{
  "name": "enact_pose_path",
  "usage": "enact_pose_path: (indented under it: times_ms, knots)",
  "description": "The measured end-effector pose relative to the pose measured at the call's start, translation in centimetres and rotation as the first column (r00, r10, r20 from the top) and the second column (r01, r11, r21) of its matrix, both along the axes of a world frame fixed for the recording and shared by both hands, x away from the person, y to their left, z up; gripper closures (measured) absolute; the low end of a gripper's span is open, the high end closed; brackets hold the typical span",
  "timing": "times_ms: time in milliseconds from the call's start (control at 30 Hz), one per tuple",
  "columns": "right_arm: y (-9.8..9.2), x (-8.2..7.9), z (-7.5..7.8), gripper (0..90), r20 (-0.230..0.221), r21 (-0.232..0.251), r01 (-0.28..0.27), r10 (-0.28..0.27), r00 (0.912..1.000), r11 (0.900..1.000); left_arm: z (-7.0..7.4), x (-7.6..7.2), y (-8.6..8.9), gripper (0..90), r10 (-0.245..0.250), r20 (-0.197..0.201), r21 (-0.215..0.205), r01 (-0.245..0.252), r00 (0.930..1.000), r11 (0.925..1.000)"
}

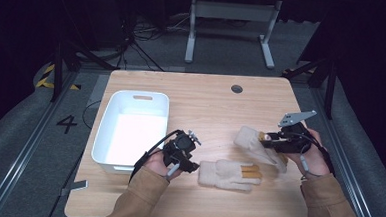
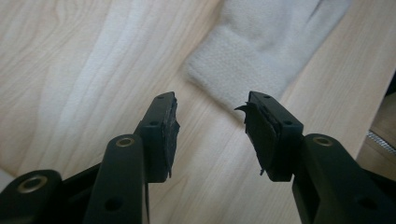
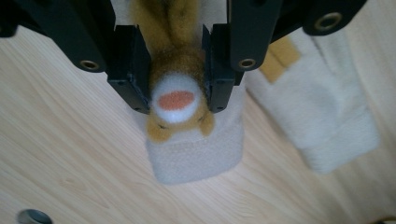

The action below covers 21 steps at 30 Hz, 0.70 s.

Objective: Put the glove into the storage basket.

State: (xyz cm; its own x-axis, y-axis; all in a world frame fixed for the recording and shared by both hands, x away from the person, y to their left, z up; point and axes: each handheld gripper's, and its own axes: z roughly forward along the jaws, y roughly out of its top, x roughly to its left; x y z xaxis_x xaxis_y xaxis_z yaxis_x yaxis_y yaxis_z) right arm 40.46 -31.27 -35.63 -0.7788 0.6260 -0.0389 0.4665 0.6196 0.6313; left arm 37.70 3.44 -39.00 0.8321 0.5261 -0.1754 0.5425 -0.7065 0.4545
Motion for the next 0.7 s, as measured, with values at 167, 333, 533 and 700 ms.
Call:
enact_pose_path:
  times_ms: [167,333,533,700]
  knots:
    - [1.0,-0.5,0.0,63.6,-0.004,0.001,-0.057,0.057,0.9984,0.998,0.2,0.1,0.0,54.4,-0.017,0.022,0.001,0.017,0.9996,0.9999]
    - [2.0,-1.2,0.0,63.6,-0.006,-0.008,-0.100,0.100,0.9949,0.995,0.5,0.2,-0.2,52.5,-0.053,0.087,-0.010,0.054,0.9948,0.9985]
    - [3.0,-2.0,-0.1,63.6,0.001,-0.013,-0.153,0.153,0.9883,0.988,0.7,0.3,-0.5,52.4,-0.076,0.084,-0.023,0.078,0.9936,0.9967]
    - [4.0,-2.6,-0.2,63.4,-0.003,-0.024,-0.197,0.197,0.9805,0.980,0.7,0.5,-0.6,53.3,-0.074,0.045,-0.033,0.076,0.9962,0.9966]
